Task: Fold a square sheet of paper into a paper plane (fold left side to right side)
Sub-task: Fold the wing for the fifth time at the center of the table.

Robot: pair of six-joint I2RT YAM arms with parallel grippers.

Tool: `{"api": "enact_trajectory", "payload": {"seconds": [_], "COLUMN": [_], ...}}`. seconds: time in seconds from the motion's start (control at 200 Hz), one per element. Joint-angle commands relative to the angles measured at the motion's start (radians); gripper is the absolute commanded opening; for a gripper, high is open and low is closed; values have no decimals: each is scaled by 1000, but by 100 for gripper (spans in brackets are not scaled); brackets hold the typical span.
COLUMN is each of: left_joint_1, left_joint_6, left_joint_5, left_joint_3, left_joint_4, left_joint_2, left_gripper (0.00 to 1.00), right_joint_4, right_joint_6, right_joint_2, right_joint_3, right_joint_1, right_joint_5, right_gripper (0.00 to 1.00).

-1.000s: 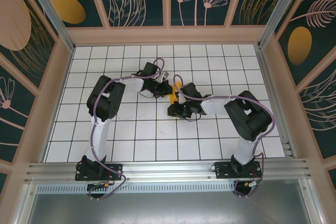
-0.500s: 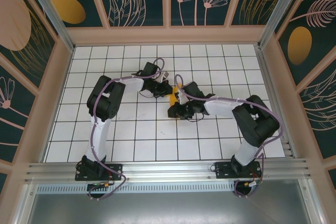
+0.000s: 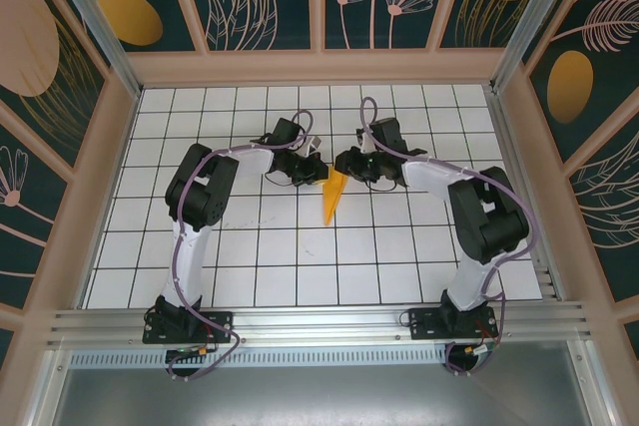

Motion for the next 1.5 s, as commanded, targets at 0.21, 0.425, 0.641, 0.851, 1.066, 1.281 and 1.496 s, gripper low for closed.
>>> {"api": "enact_trajectory", "payload": {"seconds": [0.21, 0.425, 0.641, 0.851, 1.066, 1.281, 1.496], "left_joint_1": [-31, -40, -43, -49, -54, -59, -61], "left_joint_6": [58, 61, 63, 68, 69, 70, 73], "left_joint_5": [-159, -154, -156, -155, -158, -153, -159], "left_joint_3": [-11, 1, 3, 2, 3, 3, -1], "left_joint_4": [-20, -27, -31, -32, -29, -25, -24], "left_joint_2": [97, 98, 95, 86, 77, 73, 57], "left_gripper": [3, 3, 4, 4, 4, 6, 9], "right_joint_4": [-92, -55, -32, 29, 37, 8, 6], "right_joint_6": [17, 35, 40, 41, 26, 3, -11], "right_joint_2": [53, 106, 159, 178, 211, 221, 222], "right_joint_3": [44, 47, 70, 76, 110, 107, 91], "right_joint_1": [-5, -22, -26, -26, -28, -28, -29], "right_joint_5": [190, 87, 45, -8, -37, -21, -13], "right_gripper": [33, 45, 51, 49, 42, 32, 24]}}
